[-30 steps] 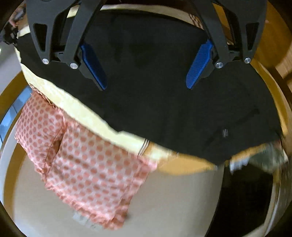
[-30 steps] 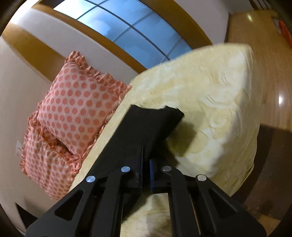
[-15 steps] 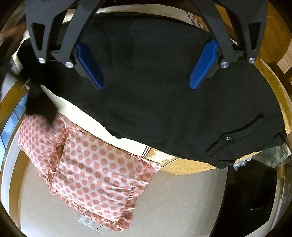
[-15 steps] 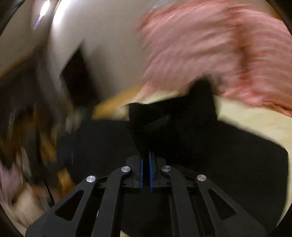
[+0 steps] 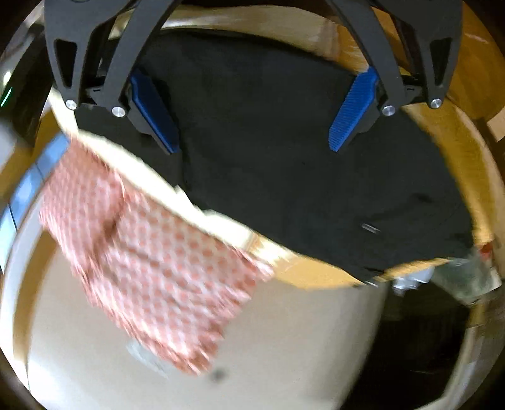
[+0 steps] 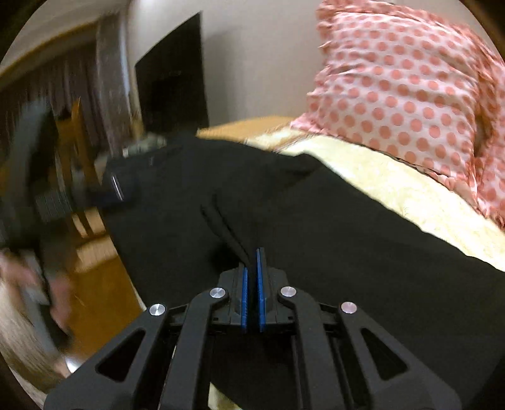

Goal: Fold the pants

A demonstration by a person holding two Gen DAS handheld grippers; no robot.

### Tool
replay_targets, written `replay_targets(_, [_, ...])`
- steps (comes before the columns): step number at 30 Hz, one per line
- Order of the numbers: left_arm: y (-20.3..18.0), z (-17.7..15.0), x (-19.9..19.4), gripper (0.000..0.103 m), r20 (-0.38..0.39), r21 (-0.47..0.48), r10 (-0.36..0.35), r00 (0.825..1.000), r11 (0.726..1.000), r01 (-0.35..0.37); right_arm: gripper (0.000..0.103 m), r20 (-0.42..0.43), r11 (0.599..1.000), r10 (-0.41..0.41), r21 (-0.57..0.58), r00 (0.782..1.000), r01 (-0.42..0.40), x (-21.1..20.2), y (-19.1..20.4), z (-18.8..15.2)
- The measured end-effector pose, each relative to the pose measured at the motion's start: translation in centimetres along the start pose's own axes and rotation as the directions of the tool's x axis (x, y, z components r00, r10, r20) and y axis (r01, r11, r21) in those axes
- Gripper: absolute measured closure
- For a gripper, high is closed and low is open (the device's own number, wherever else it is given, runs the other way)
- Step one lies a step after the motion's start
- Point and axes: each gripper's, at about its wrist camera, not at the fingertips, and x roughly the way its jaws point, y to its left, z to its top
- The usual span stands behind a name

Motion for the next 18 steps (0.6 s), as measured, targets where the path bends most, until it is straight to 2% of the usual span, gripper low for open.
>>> replay_targets(1, [1.3,0.6,-1.0,0.007,0.034,-0.036,0.037,0.999,0.999,-0.036,0.090,-0.029,1.000,-0.007,-0.029,1.000,0.006,0.2,0.4,-0.5])
replay_targets(2, [2.4,1.0,-1.5,0.007,0.054,-0.065,0.065,0.996,0.996,-0.062,0.081,-0.041,0.999,-0.010,-0.052,0.999,0.008,0.4,1.0,-0.6])
replay_targets(3, [3.5,1.4,-2.1,0.007,0.068,-0.097,0.093,0.993,0.992,-0.086,0.065,-0.033,0.996,-0.002,-0.089,0.999,-0.001,-0.2,1.8,-1.1])
replay_targets(5, [6.2,2.1,-2.7,0.008,0.062,-0.180,0.137,0.989,0.976,-0.124,0.065,-0.028,0.993,0.050,-0.104,0.998,-0.052,-1.1,2.1,-1.3])
replay_targets(6, [7.4,2.4,-2.7,0.009,0.051,-0.224,0.146,0.988,0.966,-0.131,0.064,0.002,0.993,0.090,-0.078,0.996,-0.089,-2.0,1.7,-1.3])
replay_targets(7, [8.4,2.6,-2.7,0.010,0.042,-0.260,0.149,0.988,0.956,-0.133,0.064,0.035,0.995,0.091,-0.047,0.995,-0.090,-2.7,1.5,-1.3])
replay_targets(9, [10.1,3.0,-2.2,0.014,0.017,-0.314,0.152,0.988,0.939,-0.139,0.060,0.086,0.998,0.045,0.031,0.995,-0.048,-3.4,-0.1,-1.1])
replay_targets(11, [11.2,3.4,-1.4,0.016,-0.014,-0.339,0.166,0.986,0.927,-0.161,0.060,0.047,0.997,0.008,0.082,0.999,-0.012,-2.9,-1.5,-1.3])
replay_targets(13, [12.1,3.7,-0.5,0.017,-0.041,-0.366,0.155,0.987,0.917,-0.159,0.060,-0.004,0.992,0.015,0.124,1.000,-0.015,-2.2,-2.3,-2.2])
replay_targets(16, [12.6,3.6,-0.4,0.017,-0.055,-0.388,0.162,0.985,0.906,-0.170,0.058,-0.008,0.988,0.027,0.153,1.000,-0.026,-2.2,-2.8,-2.9])
replay_targets(18, [12.6,3.3,-0.6,0.017,-0.069,-0.406,0.136,0.988,0.901,-0.152,0.047,0.000,0.986,0.030,0.166,1.000,-0.030,-2.7,-2.9,-3.2])
